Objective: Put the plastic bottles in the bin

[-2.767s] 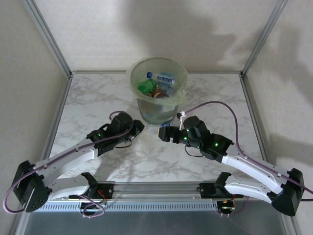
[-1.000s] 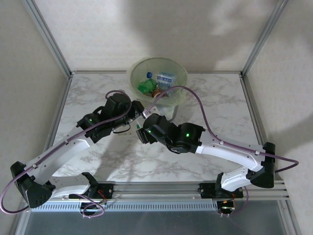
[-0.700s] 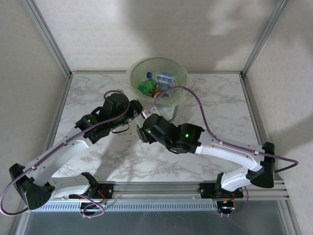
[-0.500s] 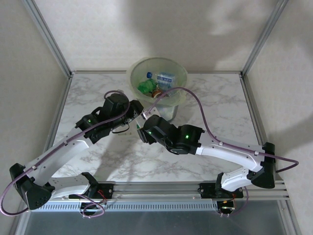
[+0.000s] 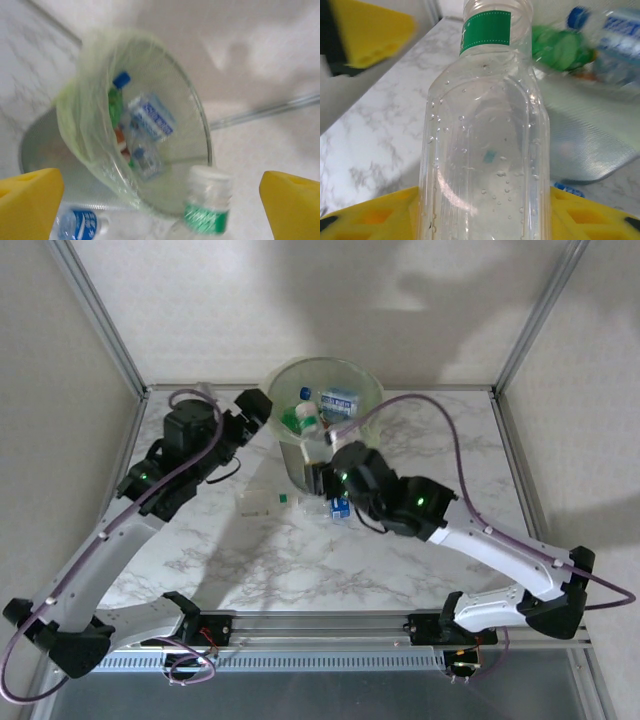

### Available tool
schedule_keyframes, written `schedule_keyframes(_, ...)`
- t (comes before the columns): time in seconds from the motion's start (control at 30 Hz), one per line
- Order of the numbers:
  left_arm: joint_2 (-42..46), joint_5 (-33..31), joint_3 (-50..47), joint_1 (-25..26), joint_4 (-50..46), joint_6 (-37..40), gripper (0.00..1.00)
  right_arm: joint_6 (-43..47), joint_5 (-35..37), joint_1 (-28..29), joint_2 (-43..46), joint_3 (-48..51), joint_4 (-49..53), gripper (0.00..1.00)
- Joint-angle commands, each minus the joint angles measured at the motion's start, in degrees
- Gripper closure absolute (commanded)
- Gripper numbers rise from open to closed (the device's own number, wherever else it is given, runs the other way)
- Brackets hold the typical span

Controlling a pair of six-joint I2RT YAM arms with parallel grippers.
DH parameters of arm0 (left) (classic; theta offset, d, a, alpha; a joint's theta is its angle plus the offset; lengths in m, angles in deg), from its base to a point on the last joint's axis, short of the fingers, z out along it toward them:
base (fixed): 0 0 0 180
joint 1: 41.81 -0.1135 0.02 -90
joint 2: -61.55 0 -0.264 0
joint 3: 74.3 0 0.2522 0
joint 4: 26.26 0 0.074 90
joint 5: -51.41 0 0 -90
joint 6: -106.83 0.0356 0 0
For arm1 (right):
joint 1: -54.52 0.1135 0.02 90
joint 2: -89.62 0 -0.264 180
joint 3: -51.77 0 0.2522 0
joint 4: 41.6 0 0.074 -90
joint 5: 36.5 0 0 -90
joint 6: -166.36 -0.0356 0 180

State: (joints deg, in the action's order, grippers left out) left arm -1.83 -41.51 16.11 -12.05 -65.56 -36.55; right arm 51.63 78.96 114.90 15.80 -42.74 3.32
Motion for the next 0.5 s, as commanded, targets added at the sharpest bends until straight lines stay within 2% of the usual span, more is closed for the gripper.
schedule_keyframes(0.0, 4.61, -6.41, -0.62, -0.88, 0.00, 6.42, 0.01, -0.23, -3.17, -6.37, -1.67, -7.20, 0.07, 0.46)
schedule_keyframes(0.1, 7.70, -8.07, -4.71, -1.45, 0.68, 7.30, 0.00, 1.00, -5.02, -10.24, -6.18, -13.65, 1.34, 0.45)
schedule_keyframes(0.27, 10.56, -7.01, -11.87, -2.05, 0.41, 6.23, 0.00, 2.89, -9.12, -16.63, -16.53, -24.63, 5.04, 0.46)
schedule_keyframes(0.47, 12.80, -6.49, -16.28, -3.97, -0.04, 5.89, 0.00, 3.59, -12.35, -18.62, -24.63, -32.46, 7.68, 0.46)
